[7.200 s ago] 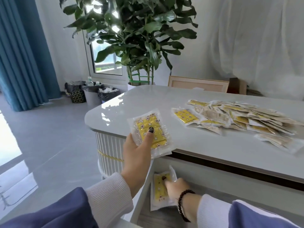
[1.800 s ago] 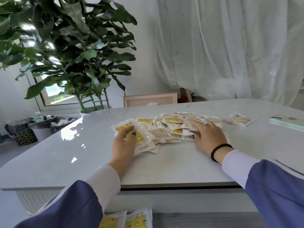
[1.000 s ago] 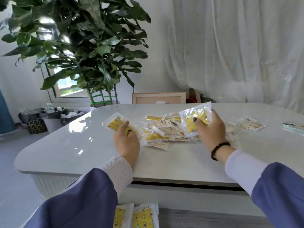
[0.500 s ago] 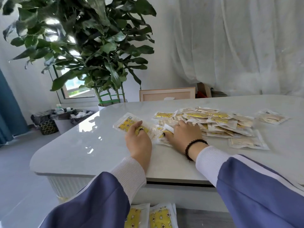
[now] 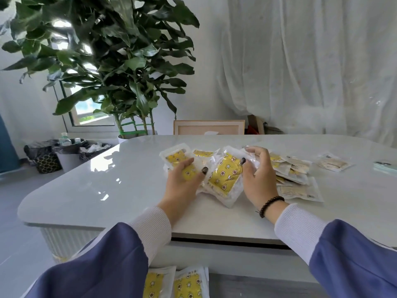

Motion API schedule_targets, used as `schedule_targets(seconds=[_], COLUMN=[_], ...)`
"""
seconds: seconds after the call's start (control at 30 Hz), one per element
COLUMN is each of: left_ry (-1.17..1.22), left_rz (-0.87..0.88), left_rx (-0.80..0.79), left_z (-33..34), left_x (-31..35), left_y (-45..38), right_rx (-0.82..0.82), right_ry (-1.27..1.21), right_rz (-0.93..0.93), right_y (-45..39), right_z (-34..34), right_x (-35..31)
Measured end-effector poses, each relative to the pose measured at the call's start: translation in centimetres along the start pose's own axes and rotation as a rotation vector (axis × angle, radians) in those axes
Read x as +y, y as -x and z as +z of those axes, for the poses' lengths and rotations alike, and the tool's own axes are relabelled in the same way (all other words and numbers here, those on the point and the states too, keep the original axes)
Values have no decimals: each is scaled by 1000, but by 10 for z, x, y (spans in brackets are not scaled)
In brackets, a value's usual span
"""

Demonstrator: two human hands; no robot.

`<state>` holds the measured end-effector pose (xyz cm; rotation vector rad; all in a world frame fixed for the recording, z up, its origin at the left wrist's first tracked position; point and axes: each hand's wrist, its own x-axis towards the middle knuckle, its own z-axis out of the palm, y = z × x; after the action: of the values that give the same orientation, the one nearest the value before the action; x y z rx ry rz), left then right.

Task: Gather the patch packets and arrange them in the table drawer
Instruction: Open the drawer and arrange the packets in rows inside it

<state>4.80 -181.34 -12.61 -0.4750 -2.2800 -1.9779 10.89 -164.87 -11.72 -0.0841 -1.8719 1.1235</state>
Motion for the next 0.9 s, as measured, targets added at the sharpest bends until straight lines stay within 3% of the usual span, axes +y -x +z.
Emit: schedule_targets(seconds=[0.2, 0.4, 0.53, 0.63, 0.9], left_ry=[-418, -430, -326, -257, -235], left_rz=[82, 144, 93, 151, 371], left_rx=[-275, -312, -369, -339, -82], left_z=[5, 8, 8, 9, 5], left_x=[2, 6, 12, 14, 2], left_y=[1, 7, 13, 19, 14], right_rx=[-232, -245, -320, -294, -290], right_ry=[-169, -181, -498, -470, -128], right_rz=[104, 180, 323, 318, 117], right_y=[3, 1, 7, 12, 5], right_z=[-9, -16, -14, -10, -32], right_x=[0, 13, 11, 10, 15])
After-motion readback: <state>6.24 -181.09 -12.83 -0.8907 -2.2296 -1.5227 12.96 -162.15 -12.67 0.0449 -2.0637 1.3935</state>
